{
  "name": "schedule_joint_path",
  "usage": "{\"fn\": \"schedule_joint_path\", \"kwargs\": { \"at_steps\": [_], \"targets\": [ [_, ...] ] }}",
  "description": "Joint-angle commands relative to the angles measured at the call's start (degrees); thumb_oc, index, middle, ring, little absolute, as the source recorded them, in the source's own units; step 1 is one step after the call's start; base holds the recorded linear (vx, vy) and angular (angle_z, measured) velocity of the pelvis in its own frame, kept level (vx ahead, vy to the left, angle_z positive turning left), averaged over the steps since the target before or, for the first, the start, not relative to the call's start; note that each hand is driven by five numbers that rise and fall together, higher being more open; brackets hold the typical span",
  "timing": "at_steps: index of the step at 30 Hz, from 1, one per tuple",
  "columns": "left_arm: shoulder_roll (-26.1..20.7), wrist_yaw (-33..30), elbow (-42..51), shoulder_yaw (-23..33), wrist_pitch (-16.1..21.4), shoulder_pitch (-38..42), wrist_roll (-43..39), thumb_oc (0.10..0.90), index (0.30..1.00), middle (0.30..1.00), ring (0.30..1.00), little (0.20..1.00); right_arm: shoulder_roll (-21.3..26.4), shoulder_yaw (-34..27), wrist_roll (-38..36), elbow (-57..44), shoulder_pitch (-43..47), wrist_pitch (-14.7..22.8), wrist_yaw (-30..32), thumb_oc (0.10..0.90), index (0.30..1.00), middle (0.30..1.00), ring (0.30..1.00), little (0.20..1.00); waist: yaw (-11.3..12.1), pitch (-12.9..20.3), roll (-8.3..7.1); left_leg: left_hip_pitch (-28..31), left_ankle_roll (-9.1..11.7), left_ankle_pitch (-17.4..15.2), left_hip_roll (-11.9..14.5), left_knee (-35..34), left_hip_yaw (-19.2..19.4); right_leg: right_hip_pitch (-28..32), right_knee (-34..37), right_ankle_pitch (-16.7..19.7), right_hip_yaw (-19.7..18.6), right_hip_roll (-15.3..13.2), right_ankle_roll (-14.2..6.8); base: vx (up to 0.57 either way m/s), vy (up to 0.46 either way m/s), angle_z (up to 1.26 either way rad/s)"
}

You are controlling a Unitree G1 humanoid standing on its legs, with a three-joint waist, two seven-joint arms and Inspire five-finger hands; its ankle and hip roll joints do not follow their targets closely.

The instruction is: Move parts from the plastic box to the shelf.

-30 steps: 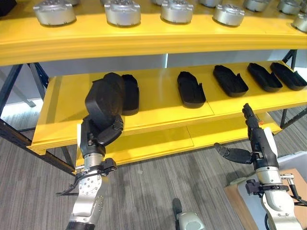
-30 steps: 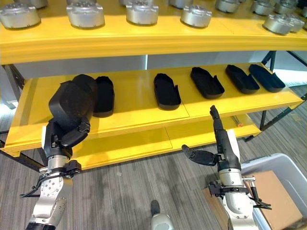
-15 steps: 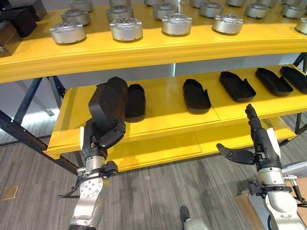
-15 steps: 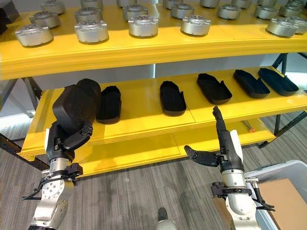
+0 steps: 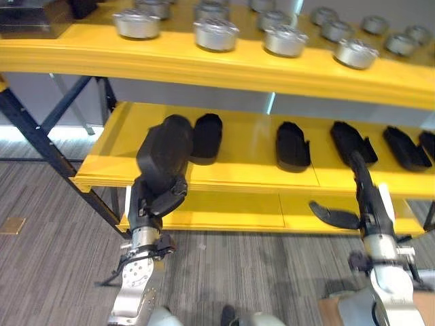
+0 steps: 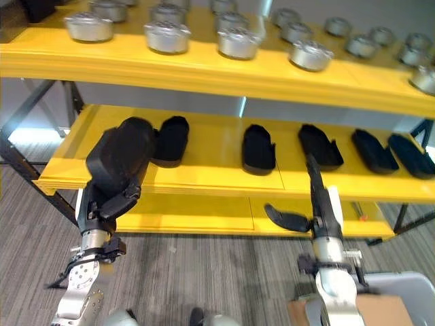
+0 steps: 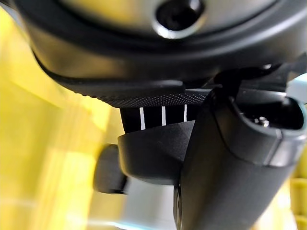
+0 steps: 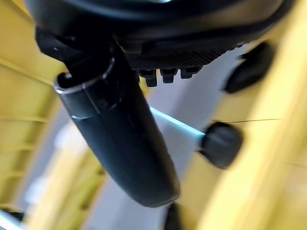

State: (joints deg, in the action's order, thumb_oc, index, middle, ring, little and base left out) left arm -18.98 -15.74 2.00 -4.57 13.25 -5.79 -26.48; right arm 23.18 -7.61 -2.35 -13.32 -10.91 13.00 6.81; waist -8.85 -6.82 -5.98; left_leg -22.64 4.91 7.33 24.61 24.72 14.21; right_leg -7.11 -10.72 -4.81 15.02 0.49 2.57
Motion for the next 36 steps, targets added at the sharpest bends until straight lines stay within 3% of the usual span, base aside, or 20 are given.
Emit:
{"fn": "schedule_joint_path", "kwargs": {
  "at_steps": [1, 3, 4, 5, 8, 11, 12, 15, 21, 26, 29, 30, 31, 32, 34, 35, 36],
  "targets": [
    [-1.64, 0.40, 11.04, 5.58, 9.29, 9.57, 2.68, 0.400, 0.300, 0.300, 0.300, 0.300, 5.37, -3.84, -1.36, -5.66, 2.74, 5.85, 3.17, 0.900, 1.000, 1.000, 1.000, 1.000, -2.56, -0.71, 3.92, 16.49, 4.85, 8.29, 0.00, -22.39, 0.97, 1.61, 0.89, 1.68, -7.56, -6.79, -6.88, 0.06, 0.210, 0.07],
    [-1.19, -0.17, 10.65, 5.35, 9.46, 10.08, 2.78, 0.400, 0.300, 0.300, 0.300, 0.300, 5.48, -4.24, -1.55, -4.98, 2.51, 6.06, 3.52, 0.900, 1.000, 1.000, 1.000, 1.000, -2.46, -1.60, 4.40, 14.14, 6.49, 12.16, 1.35, -27.51, 1.64, 0.86, -1.49, 0.25, -8.02, -7.44, -7.49, 0.12, 0.226, -0.02],
    [-1.34, -0.22, 10.45, 4.84, 9.66, 10.65, 2.73, 0.400, 0.300, 0.300, 0.300, 0.300, 5.35, -5.03, -1.61, -4.75, 2.10, 5.99, 4.02, 0.900, 1.000, 1.000, 1.000, 1.000, -3.27, -1.93, 5.23, 13.32, 7.84, 12.62, 2.05, -28.10, 4.94, 1.18, -3.35, -1.16, -7.66, -8.19, -8.00, 0.17, 0.318, -0.08],
    [-1.40, -0.20, 10.16, 4.91, 9.99, 10.14, 2.31, 0.400, 0.300, 0.300, 0.300, 0.300, 5.04, -5.14, -1.34, -4.71, 1.77, 5.72, 4.03, 0.900, 1.000, 1.000, 1.000, 1.000, -3.33, -1.68, 6.18, 14.99, 6.76, 11.21, 2.57, -29.04, 5.40, 0.64, -3.93, -1.09, -8.42, -8.70, -8.74, 0.19, 0.331, -0.01],
    [-1.51, -0.55, 10.37, 5.13, 10.05, 9.39, 2.61, 0.400, 0.300, 0.300, 0.300, 0.300, 4.04, -4.89, -0.62, -4.47, 1.73, 5.38, 4.55, 0.900, 1.000, 1.000, 1.000, 1.000, -3.31, -1.17, 6.78, 16.18, 6.64, 10.01, 1.88, -28.76, 6.27, 2.86, -1.19, -0.42, -9.95, -10.77, -10.13, 0.22, 0.288, -0.40],
    [-2.79, -1.24, 10.69, 4.86, 10.47, 10.78, 3.06, 0.400, 0.300, 0.300, 0.300, 0.300, 3.35, -4.73, -0.08, -4.67, 2.20, 5.18, 5.42, 0.900, 1.000, 1.000, 1.000, 1.000, -2.81, -0.63, 5.57, 14.50, 5.70, 6.47, -0.65, -24.34, 6.85, 7.53, 6.10, 3.03, -9.80, -14.92, -12.43, 0.25, 0.271, -0.11],
    [-3.95, -2.42, 10.41, 4.65, 10.80, 12.75, 3.26, 0.400, 0.300, 0.300, 0.300, 0.300, 3.33, -3.65, 0.60, -4.45, 4.28, 4.58, 6.28, 0.900, 1.000, 1.000, 1.000, 1.000, -2.39, 0.02, 4.15, 11.12, 4.56, 2.30, -2.53, -18.68, 7.52, 7.96, 9.70, 8.53, -9.84, -18.43, -14.22, 0.18, 0.307, 0.26],
    [-4.91, -3.59, 10.43, 4.89, 11.06, 13.65, 3.71, 0.400, 0.300, 0.300, 0.300, 0.300, 3.61, -2.54, 1.22, -4.09, 6.51, 4.20, 6.66, 0.900, 1.000, 1.000, 1.000, 1.000, -1.82, 0.59, 3.32, 9.78, 4.84, -0.51, -2.85, -16.02, 7.94, 7.27, 10.97, 11.11, -10.39, -20.07, -15.59, 0.14, 0.148, 0.00],
    [-6.10, -5.26, 11.19, 5.50, 11.17, 14.91, 4.29, 0.400, 0.300, 0.300, 0.300, 0.300, 3.52, -2.49, 0.63, -4.13, 7.91, 4.06, 7.11, 0.900, 1.000, 1.000, 1.000, 1.000, -1.64, 1.19, 1.82, 5.22, 2.74, -6.39, -2.33, -7.94, 8.02, 5.66, 12.53, 16.23, -10.71, -21.68, -17.22, 0.06, 0.088, 0.02],
    [-7.86, -5.01, 12.02, 4.66, 11.41, 16.25, 5.33, 0.400, 0.300, 0.300, 0.300, 0.300, 2.61, -2.81, 0.20, -4.21, 7.75, 4.32, 7.34, 0.900, 1.000, 1.000, 1.000, 1.000, -2.17, 1.43, 1.38, 2.82, -0.85, -11.62, -4.32, -4.54, 6.80, 4.79, 10.48, 23.34, -10.25, -23.56, -17.30, 0.08, 0.137, 0.01],
    [-7.92, -5.07, 11.96, 4.63, 11.43, 16.34, 5.38, 0.400, 0.300, 0.300, 0.300, 0.300, 2.56, -2.80, 0.22, -4.18, 7.82, 4.33, 7.35, 0.900, 1.000, 1.000, 1.000, 1.000, -2.14, 1.47, 1.28, 2.77, -1.00, -11.69, -4.43, -4.58, 6.91, 4.64, 10.50, 23.48, -10.36, -23.67, -17.34, 0.00, 0.127, -0.07],
    [-11.60, -6.94, 10.02, 3.38, 11.09, 19.87, 9.08, 0.400, 0.300, 0.300, 0.300, 0.300, 3.50, -0.82, 0.25, -3.60, 9.14, 4.24, 6.92, 0.900, 1.000, 1.000, 1.000, 1.000, -2.96, 1.02, 1.92, 6.96, -2.15, -11.75, -5.69, -9.39, 11.16, 0.36, 5.14, 24.28, -4.54, -22.75, -16.65, 0.00, 0.387, -0.22],
    [-12.43, -7.26, 9.56, 3.18, 10.83, 20.56, 10.50, 0.400, 0.300, 0.300, 0.300, 0.300, 3.73, -0.54, 0.22, -3.43, 9.48, 4.28, 6.78, 0.900, 1.000, 1.000, 1.000, 1.000, -3.45, 1.09, 2.00, 8.39, -2.04, -11.74, -6.18, -10.48, 12.02, -0.60, 4.84, 23.51, -3.77, -22.05, -16.66, 0.05, 0.437, -0.57],
    [-13.52, -8.20, 8.60, 3.04, 10.36, 21.58, 12.87, 0.400, 0.300, 0.300, 0.300, 0.300, 3.94, -0.06, -0.15, -3.11, 10.07, 4.33, 6.42, 0.900, 1.000, 1.000, 1.000, 1.000, -4.26, 0.86, 1.95, 10.68, -1.73, -11.40, -7.09, -12.51, 12.81, -2.34, 5.11, 20.66, -4.81, -20.15, -16.13, 0.07, 0.106, -0.81],
    [-14.33, -8.69, 7.91, 2.91, 10.07, 22.26, 14.23, 0.400, 0.300, 0.300, 0.300, 0.300, 4.34, 0.31, -0.23, -2.98, 10.47, 4.37, 6.28, 0.900, 1.000, 1.000, 1.000, 1.000, -4.86, 0.48, 2.15, 12.14, -1.44, -11.24, -7.32, -13.03, 13.39, -3.74, 5.74, 18.81, -5.52, -19.27, -16.20, 0.07, 0.074, -0.58],
    [-14.97, -8.87, 6.28, 2.73, 9.83, 22.43, 16.20, 0.400, 0.300, 0.300, 0.300, 0.300, 4.73, 0.71, -0.22, -3.00, 9.91, 4.77, 5.76, 0.900, 1.000, 1.000, 1.000, 1.000, -4.91, -0.34, 2.19, 13.71, -1.02, -11.76, -7.15, -12.28, 13.53, -2.87, 5.74, 16.11, -7.03, -19.80, -15.89, 0.11, 0.057, -0.14],
    [-15.40, -9.08, 5.63, 2.77, 9.56, 22.46, 17.75, 0.400, 0.300, 0.300, 0.300, 0.300, 4.92, 1.01, -0.41, -3.03, 9.89, 4.78, 5.18, 0.900, 1.000, 1.000, 1.000, 1.000, -5.08, -0.57, 1.87, 14.74, -0.67, -11.72, -6.75, -11.71, 13.96, -1.99, 5.98, 16.27, -7.46, -19.98, -15.87, 0.09, 0.005, 0.05]
  ]
}}
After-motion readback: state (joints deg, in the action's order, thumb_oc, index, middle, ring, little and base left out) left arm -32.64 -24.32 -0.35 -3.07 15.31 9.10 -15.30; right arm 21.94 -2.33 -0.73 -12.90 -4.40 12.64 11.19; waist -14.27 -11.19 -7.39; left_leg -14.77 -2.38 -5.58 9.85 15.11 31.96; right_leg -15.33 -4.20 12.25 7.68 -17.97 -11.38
